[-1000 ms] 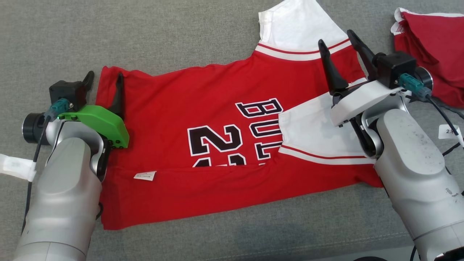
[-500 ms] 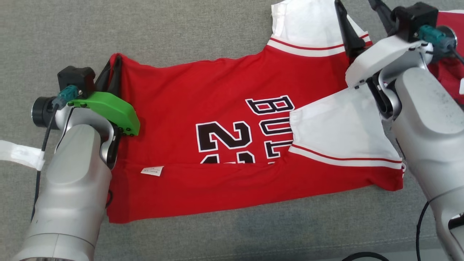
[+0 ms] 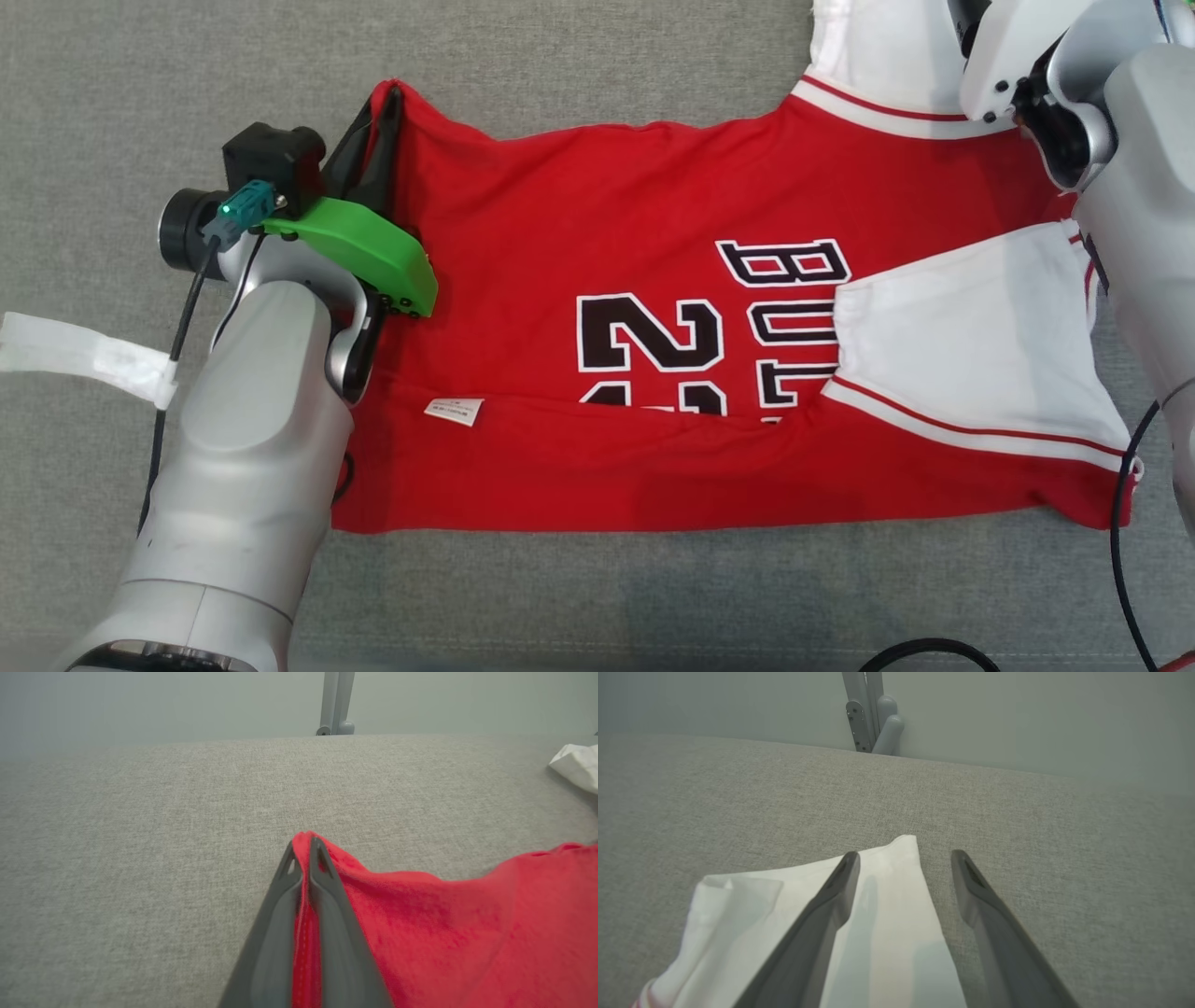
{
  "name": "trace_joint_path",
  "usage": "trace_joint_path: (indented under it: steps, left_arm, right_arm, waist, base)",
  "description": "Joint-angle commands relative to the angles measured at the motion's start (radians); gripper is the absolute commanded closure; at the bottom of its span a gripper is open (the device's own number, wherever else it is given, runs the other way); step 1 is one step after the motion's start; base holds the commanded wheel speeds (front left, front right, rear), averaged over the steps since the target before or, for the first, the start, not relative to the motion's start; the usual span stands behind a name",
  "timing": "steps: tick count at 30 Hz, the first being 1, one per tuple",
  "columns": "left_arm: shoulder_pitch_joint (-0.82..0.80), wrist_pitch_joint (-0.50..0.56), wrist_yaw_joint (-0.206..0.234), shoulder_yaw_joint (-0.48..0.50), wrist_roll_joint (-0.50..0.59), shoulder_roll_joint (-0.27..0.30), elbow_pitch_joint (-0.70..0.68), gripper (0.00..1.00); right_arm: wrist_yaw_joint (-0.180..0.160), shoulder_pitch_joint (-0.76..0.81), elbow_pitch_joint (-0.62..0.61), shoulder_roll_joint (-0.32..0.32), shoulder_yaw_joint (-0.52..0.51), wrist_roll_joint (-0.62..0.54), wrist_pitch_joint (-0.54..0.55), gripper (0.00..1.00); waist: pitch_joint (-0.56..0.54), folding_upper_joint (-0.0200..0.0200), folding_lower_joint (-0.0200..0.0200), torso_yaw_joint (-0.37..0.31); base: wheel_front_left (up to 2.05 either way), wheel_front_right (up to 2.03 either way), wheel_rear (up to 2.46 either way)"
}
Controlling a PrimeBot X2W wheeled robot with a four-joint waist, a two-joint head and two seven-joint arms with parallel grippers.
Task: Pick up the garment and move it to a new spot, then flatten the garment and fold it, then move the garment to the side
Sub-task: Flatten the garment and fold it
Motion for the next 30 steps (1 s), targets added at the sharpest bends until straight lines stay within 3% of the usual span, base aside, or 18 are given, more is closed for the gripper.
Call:
trace_joint_path:
  steps: [1, 8, 9, 10, 12, 13, 14, 21, 30]
  left_arm:
    - [-0.021, 0.001, 0.002, -0.011, -0.012, -0.005, -0.01, 1.0]
    - [-0.033, 0.001, 0.002, -0.043, -0.023, -0.021, -0.023, 1.0]
    - [-0.032, 0.001, 0.002, -0.046, -0.025, -0.023, -0.024, 1.0]
    - [-0.032, 0.001, 0.002, -0.046, -0.025, -0.023, -0.024, 1.0]
    - [-0.031, 0.001, 0.002, -0.049, -0.026, -0.024, -0.025, 1.0]
    - [-0.029, 0.001, 0.002, -0.049, -0.027, -0.025, -0.026, 1.0]
    - [-0.028, 0.001, 0.002, -0.051, -0.029, -0.025, -0.025, 1.0]
    - [-0.002, 0.001, 0.002, -0.043, -0.033, -0.014, -0.019, 1.0]
    - [0.086, 0.001, 0.002, -0.011, -0.05, 0.02, 0.003, 1.0]
  right_arm:
    - [-0.001, -0.03, 0.037, -0.001, -0.013, 0.002, 0.015, 0.0]
    - [-0.001, -0.104, 0.154, 0.007, -0.025, -0.034, 0.04, 0.0]
    - [-0.001, -0.107, 0.165, 0.009, -0.025, -0.038, 0.037, 0.13]
    - [-0.001, -0.107, 0.165, 0.009, -0.025, -0.038, 0.037, 0.13]
    - [-0.001, -0.112, 0.185, 0.01, -0.025, -0.047, 0.026, 0.56]
    - [-0.001, -0.115, 0.193, 0.008, -0.027, -0.051, 0.013, 0.72]
    - [-0.001, -0.12, 0.199, 0.004, -0.026, -0.059, 0.004, 0.97]
    - [-0.001, -0.115, 0.221, 0.02, -0.035, -0.064, -0.087, 1.0]
    - [-0.001, 0.015, 0.148, 0.059, 0.006, 0.018, -0.226, 1.0]
  waist:
    - [0.033, 0.0, -0.0001, 0.037]
    - [0.054, 0.0, -0.0001, 0.067]
    - [0.054, 0.0, -0.0001, 0.069]
    - [0.054, 0.0, -0.0001, 0.069]
    - [0.054, 0.0, -0.0001, 0.071]
    - [0.052, 0.0, -0.0001, 0.071]
    - [0.051, 0.0, -0.0001, 0.07]
    - [0.014, 0.0, -0.0001, 0.052]
    - [-0.127, 0.0, -0.0001, -0.01]
  base:
    - [0.0, 0.0, 0.0]
    - [0.0, 0.0, 0.0]
    - [0.0, 0.0, 0.0]
    - [0.0, 0.0, 0.0]
    - [0.0, 0.0, 0.0]
    - [0.0, 0.0, 0.0]
    - [0.0, 0.0, 0.0]
    - [0.0, 0.0, 0.0]
    - [0.0, 0.0, 0.0]
